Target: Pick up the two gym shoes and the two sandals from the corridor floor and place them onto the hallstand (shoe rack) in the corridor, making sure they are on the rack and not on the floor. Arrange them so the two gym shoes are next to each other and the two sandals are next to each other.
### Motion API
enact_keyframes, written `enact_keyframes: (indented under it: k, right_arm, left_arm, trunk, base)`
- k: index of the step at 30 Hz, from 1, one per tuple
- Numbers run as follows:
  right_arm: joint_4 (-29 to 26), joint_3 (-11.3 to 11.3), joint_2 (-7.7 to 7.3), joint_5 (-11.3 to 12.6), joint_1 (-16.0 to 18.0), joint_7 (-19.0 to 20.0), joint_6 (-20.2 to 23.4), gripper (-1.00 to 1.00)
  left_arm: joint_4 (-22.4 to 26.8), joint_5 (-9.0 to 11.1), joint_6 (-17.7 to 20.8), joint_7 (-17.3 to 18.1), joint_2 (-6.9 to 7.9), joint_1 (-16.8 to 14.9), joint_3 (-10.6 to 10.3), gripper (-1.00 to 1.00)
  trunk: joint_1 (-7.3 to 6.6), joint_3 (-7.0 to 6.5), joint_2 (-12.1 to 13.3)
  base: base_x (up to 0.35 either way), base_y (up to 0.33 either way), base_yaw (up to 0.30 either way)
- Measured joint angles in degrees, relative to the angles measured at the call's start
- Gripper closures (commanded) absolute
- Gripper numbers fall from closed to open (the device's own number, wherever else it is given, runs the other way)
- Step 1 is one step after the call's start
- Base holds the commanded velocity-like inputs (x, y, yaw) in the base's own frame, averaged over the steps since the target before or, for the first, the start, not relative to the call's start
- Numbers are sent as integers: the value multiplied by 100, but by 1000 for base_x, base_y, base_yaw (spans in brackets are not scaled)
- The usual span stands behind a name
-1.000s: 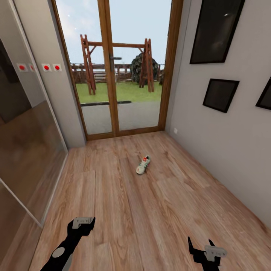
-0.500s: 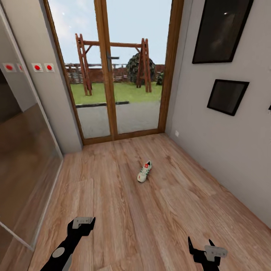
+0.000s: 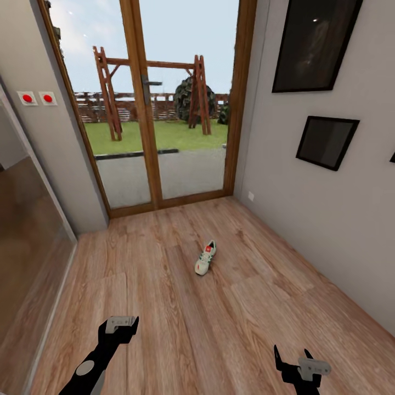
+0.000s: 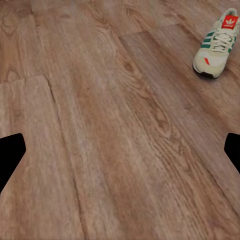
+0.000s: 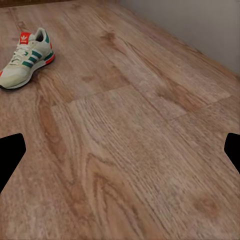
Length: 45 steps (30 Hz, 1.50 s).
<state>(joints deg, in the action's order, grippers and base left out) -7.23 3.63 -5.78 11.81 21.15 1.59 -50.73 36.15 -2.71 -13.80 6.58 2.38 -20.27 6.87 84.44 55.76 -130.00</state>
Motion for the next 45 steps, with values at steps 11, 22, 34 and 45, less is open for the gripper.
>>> enact_keyframes:
  k: [11,22,34,45]
  right_arm:
    - [4,-1,7,0,0,0,0,-100]
    - [6,-1,9,0,0,0,1,-100]
    - [2,-4,2,2,-1,0,0,-100]
    - [1,-3,0,1,-2,0,2,-100]
  left_arm:
    - [0,0,0,0,4,0,8,-100]
    - [2,0,1,1,4,0,7,-100]
    - [0,0,1,1,2,-1,3,-100]
    - [-1,0,1,1,3,-1,2,-100]
  trunk:
    - [0,0,0]
    - [-2,0,0]
    - [-2,0,0]
    - [-2,0,0]
  base:
    - [26,5,-2]
    - [234,124,0]
    - [293,162,-61]
    - [303,163,-247]
